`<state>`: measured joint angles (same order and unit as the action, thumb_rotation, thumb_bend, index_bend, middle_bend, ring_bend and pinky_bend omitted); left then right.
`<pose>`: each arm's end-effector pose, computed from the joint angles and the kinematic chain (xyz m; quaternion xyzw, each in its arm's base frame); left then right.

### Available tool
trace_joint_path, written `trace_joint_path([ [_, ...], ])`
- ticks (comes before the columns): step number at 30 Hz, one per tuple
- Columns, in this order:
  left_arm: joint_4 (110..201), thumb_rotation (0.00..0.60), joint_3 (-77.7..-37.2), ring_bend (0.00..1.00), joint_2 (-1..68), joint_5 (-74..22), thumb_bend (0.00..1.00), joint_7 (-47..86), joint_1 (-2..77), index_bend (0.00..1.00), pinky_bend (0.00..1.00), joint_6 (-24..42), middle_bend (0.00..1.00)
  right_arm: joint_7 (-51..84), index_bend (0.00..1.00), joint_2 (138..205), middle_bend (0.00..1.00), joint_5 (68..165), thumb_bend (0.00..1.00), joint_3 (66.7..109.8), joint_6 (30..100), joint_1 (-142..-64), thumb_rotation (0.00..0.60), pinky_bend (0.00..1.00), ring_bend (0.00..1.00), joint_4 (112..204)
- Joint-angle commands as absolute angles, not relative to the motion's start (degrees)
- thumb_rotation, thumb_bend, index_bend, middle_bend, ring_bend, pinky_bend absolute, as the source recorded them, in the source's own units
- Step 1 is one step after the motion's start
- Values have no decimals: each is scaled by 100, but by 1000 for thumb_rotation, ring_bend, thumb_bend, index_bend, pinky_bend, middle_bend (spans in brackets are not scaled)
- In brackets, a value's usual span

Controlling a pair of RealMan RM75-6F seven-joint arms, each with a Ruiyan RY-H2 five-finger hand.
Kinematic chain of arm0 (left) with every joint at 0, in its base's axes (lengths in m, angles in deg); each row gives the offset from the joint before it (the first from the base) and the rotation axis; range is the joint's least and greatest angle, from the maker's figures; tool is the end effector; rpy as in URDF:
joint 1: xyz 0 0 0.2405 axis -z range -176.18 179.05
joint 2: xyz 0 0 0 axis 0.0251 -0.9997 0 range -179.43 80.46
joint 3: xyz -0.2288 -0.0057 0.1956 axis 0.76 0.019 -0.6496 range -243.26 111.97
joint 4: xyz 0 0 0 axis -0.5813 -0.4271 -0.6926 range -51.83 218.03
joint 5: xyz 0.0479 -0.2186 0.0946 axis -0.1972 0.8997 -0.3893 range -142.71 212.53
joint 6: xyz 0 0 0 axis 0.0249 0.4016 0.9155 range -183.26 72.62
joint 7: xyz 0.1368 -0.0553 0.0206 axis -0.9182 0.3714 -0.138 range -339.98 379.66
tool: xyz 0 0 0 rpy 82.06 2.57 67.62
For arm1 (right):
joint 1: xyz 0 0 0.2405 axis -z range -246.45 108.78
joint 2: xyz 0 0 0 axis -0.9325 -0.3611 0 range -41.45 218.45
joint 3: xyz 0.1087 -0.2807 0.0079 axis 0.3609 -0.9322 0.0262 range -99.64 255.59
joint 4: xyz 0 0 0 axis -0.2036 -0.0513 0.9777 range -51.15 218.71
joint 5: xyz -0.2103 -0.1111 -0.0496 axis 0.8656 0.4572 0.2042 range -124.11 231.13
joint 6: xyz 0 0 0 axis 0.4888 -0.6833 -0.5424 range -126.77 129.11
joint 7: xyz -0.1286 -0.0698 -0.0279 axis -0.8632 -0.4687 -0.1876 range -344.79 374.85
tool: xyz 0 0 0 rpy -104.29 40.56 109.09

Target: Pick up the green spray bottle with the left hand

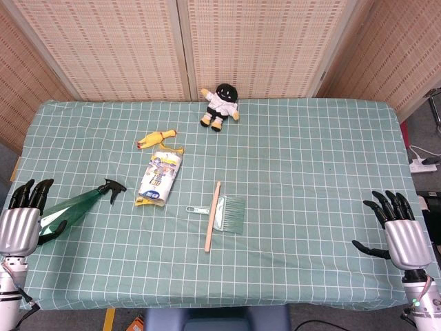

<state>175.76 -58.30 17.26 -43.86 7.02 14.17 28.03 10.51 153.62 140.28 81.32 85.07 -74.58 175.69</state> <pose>-0.3382 0.2583 0.1449 -0.6018 -0.3167 -0.3727 0.6314 -0.3597 -0.1998 0.1403 0.6166 -0.3625 0.3733 0.5908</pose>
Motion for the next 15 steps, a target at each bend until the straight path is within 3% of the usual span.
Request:
trace_joint_path([
  [1,17577,600,-5830,6,1729,-4369,223,680,1418,0,91,2783,91,1064,230,15359,94,14030,0,8131,8506,-7458,600,41,29,17570],
  [10,17622,600,-5809,7,1722,-4323,224,711,1418,8,91,2737,92,1079,230,15351,94,14040,0,8125,8507,-7456,600,41,29,17572],
  [15,17702,600,-5715,37,1768,-4262,224,814,1470,101,114,2704,112,1039,230,15362,94,14035,0,8129,8513,-7456,600,41,29,17578],
])
